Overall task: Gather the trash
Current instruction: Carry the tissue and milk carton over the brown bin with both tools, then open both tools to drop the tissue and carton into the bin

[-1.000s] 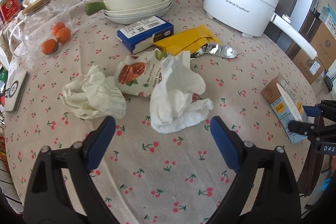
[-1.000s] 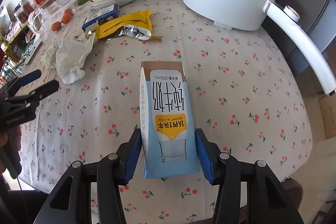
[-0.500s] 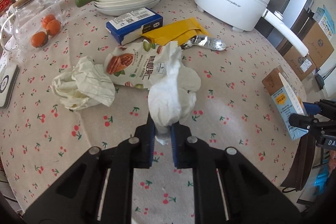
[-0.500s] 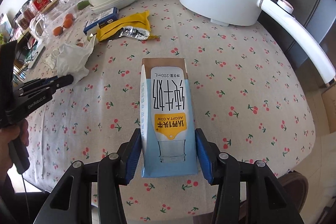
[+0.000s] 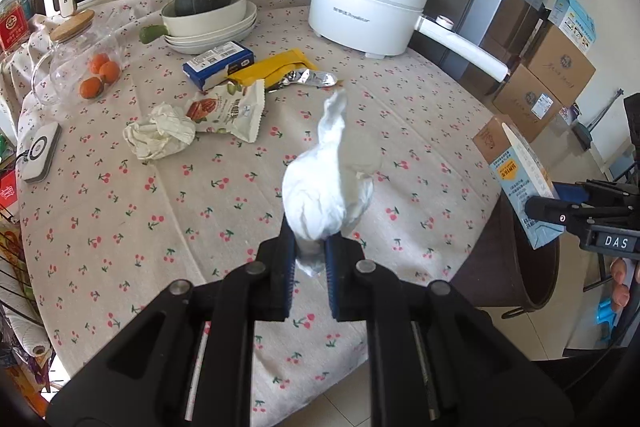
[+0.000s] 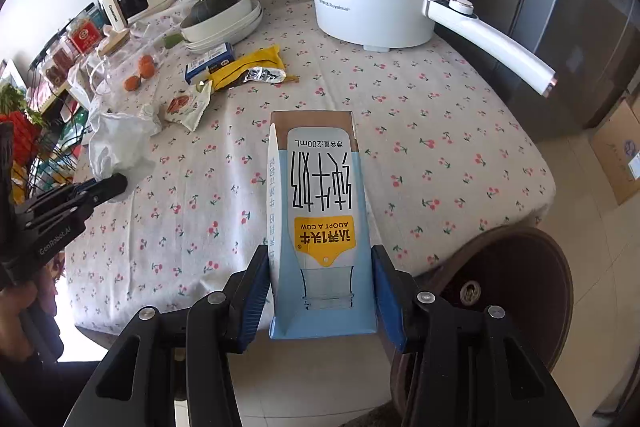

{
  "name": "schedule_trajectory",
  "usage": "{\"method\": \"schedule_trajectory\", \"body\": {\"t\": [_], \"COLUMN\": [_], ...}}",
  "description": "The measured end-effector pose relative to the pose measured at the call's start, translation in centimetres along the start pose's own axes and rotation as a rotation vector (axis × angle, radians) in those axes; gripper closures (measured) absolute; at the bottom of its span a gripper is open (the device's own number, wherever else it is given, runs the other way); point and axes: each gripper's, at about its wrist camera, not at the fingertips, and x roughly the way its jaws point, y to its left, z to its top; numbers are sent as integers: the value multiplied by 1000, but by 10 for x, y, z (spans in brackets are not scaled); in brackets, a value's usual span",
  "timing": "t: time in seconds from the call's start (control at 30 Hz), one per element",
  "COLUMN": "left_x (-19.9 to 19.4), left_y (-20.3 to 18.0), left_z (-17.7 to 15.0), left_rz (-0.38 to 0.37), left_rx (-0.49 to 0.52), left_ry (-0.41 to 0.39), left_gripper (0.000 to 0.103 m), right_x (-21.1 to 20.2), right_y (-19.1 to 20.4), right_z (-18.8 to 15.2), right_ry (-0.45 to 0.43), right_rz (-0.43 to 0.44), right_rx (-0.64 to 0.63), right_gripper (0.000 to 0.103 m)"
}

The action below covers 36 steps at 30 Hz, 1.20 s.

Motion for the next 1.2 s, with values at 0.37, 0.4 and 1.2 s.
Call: {"method": "schedule_trajectory", "body": {"t": [0.37,0.4,1.2], "left_x": [1,3,63], "left_y": [-54,-61,-240], "left_z": [-25,-26,-36], "left_rz": [-64,-76,-344], "left_rx": [95,104,348], "left_ry": [43,47,112], "left_gripper": [89,89,88], "right_x": [-27,-27,-41], "right_y": [-35,-40,-179], "right_z": [-54,-57,-125], "right_ry": [-30,-32,9], "right_rz": [-74,-85,-179], "right_rx": [81,86,305], "right_gripper": [53,53,52]}}
